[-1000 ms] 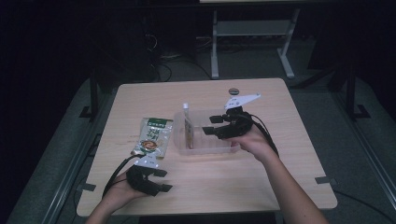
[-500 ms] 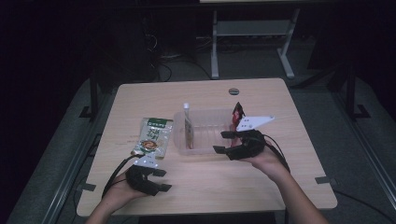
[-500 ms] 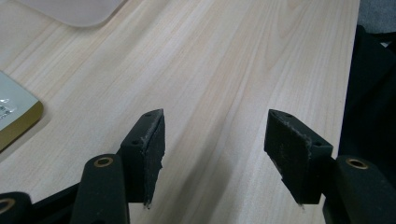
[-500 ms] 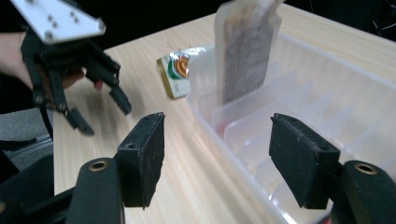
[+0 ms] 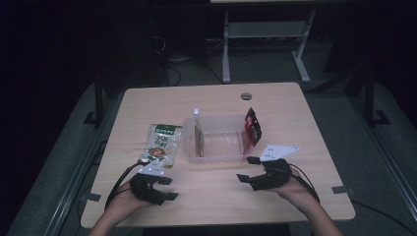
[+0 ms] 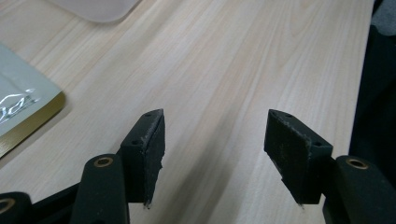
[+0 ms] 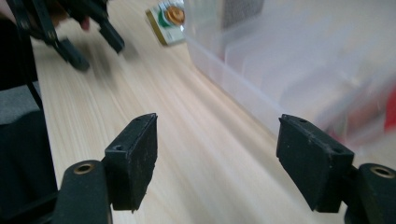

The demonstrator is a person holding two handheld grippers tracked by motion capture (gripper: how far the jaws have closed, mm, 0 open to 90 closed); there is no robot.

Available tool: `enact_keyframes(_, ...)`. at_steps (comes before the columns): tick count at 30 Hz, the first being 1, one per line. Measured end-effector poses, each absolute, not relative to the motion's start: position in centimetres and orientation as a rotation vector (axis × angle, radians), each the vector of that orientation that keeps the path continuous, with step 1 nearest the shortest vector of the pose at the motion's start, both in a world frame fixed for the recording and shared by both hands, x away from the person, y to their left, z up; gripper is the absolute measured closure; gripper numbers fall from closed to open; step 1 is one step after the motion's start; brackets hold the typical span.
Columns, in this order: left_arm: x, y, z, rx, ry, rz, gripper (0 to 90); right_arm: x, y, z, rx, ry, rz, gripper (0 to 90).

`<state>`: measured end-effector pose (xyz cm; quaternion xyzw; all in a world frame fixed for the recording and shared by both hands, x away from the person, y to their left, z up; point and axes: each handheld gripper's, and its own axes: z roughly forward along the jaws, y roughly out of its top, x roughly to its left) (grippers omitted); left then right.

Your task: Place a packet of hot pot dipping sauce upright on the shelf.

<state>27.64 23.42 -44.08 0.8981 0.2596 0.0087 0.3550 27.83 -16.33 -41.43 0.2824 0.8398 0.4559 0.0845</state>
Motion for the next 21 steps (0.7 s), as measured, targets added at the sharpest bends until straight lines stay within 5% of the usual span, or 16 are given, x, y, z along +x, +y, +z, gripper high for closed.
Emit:
enact_keyframes(13, 28.5, 24.2, -43.3, 2.297, 0.754, 0.099, 40.0, 25.9, -19.5, -43.5, 0.965, 2.487, 1.297, 23.3)
enact_keyframes(21, 30.9, 25.2, -42.2, 2.245, 0.834, 0.186, 59.0, 26.1, -19.3, -43.9, 0.973, 2.495, 1.241, 23.1)
